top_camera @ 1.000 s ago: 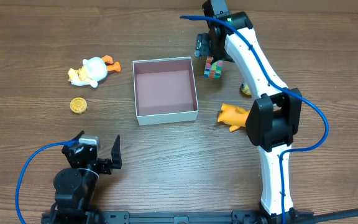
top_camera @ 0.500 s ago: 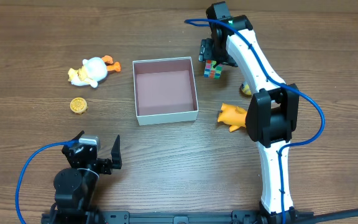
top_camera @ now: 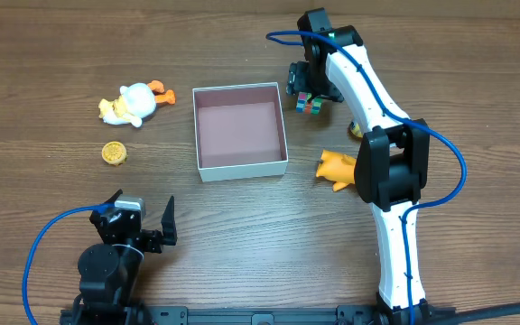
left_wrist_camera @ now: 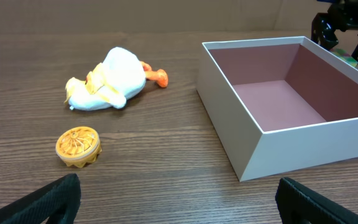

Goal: Pack container
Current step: 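Close the right gripper on the Rubik's cube and lift it, then carry the cube left over the box and lower it inside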

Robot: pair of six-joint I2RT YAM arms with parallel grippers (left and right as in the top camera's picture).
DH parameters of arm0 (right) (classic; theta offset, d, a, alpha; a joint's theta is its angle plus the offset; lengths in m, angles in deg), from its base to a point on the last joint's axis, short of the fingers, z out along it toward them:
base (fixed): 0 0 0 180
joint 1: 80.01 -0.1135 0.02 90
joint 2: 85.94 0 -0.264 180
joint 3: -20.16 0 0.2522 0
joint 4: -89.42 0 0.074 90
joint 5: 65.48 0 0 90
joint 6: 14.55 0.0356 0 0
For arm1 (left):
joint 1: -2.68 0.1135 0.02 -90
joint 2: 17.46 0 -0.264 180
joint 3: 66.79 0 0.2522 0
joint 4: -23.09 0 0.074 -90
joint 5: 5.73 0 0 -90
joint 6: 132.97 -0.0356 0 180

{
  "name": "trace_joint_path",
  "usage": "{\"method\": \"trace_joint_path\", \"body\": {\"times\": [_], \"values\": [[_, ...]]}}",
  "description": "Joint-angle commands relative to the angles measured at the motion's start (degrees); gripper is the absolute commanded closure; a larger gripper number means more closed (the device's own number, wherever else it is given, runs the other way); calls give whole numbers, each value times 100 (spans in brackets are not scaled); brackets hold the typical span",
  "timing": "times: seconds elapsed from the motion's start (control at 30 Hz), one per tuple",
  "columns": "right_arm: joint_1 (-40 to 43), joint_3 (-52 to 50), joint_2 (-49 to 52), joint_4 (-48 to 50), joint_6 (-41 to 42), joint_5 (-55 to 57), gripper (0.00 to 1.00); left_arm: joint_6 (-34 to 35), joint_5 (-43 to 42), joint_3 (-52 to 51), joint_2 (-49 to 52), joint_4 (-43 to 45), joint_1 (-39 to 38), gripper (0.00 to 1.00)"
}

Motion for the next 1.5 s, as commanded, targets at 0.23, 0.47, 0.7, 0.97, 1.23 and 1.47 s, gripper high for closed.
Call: {"method": "trace_joint_path", "body": {"times": [0.23, 0.47, 0.7, 0.97, 1.23, 1.47], "values": [[26, -26, 256, 28, -2, 2, 33, 81, 20, -26, -50, 24, 35, 0], [26, -24, 256, -11, -68, 2, 40, 81, 20, -26, -50, 24, 35, 0], [26, 87, 247, -232, -109, 2, 40, 81, 20, -26, -50, 24, 35, 0], [26, 697, 240, -647, -109, 2, 42, 81, 20, -26, -50, 24, 35, 0], [26, 1375, 240, -1137, -109, 2, 43, 81, 20, -26, -50, 24, 35, 0], [0, 2507, 240, -1899, -179, 2, 43, 81, 20, -26, -50, 24, 35, 0]]}}
